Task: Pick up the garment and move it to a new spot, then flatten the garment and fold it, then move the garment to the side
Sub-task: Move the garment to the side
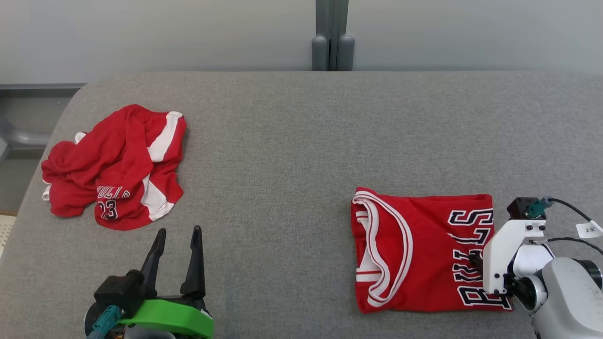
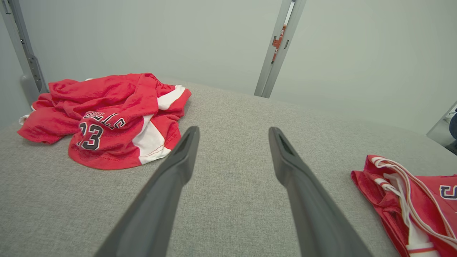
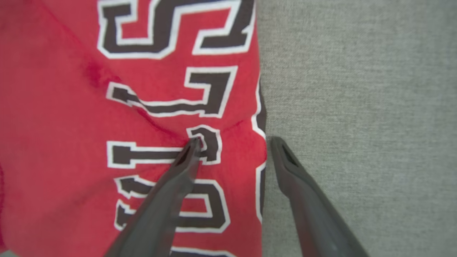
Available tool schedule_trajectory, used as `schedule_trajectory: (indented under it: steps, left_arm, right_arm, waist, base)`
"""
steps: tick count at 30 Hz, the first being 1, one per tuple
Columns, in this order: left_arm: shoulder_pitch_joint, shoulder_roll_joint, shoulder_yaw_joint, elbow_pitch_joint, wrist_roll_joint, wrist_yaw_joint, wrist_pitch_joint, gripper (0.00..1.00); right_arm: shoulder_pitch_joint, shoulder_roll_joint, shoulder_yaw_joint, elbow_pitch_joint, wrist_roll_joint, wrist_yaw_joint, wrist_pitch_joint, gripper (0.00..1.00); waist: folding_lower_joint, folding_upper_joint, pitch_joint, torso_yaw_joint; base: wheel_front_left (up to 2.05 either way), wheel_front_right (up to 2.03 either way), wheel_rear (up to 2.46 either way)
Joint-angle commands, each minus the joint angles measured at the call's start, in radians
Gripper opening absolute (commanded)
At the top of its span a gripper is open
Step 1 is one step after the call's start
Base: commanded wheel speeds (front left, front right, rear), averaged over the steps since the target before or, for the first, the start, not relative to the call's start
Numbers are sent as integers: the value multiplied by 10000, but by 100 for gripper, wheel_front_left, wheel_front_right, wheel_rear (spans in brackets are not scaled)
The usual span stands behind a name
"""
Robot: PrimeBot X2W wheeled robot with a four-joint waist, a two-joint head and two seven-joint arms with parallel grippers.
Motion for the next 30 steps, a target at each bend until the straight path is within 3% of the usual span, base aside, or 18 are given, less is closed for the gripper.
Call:
schedule_trajectory:
  steps: [1, 2, 3, 8, 13, 20, 30]
  left_arm:
    - [-167, 30, -14, -38, -94, -37, 0, 100]
    - [-200, 30, -35, -57, -101, -37, 0, 100]
    - [-248, 30, -43, -87, -100, -37, 0, 100]
    - [-503, 28, 44, -441, 16, -37, 0, 100]
    - [-664, 27, 147, -924, 34, -37, -1, 100]
    - [-810, 36, -26, -1385, 220, -37, 0, 100]
    - [-1182, 805, -872, -2559, 504, -37, 0, 100]
  right_arm:
    - [-37, -4, 215, 149, 51, 5, 185, 73]
    - [-64, -53, 430, 137, 74, 5, 284, 31]
    - [-113, -165, 695, 105, 100, 5, 360, 0]
    - [-1161, -1179, 2185, -382, -228, -6, -40, 0]
    - [-2531, -1607, 2946, -131, -289, -6, -750, 0]
    - [-3981, -2276, 2628, 1153, -713, -6, -1837, 0]
    - [-5252, -3176, 1044, 2292, -2248, -4, -3797, 0]
  waist:
    - [1, 0, 192, 110]
    - [1, 0, 248, 123]
    - [1, 0, 310, 127]
    - [1, 0, 810, -181]
    - [1, 0, 1282, -924]
    - [1, 0, 1613, -1863]
    - [1, 0, 2910, -2581]
  base:
    - [0, 0, 0]
    - [0, 0, 0]
    - [0, 0, 0]
    - [0, 0, 0]
    - [0, 0, 0]
    - [0, 0, 0]
    - [0, 0, 0]
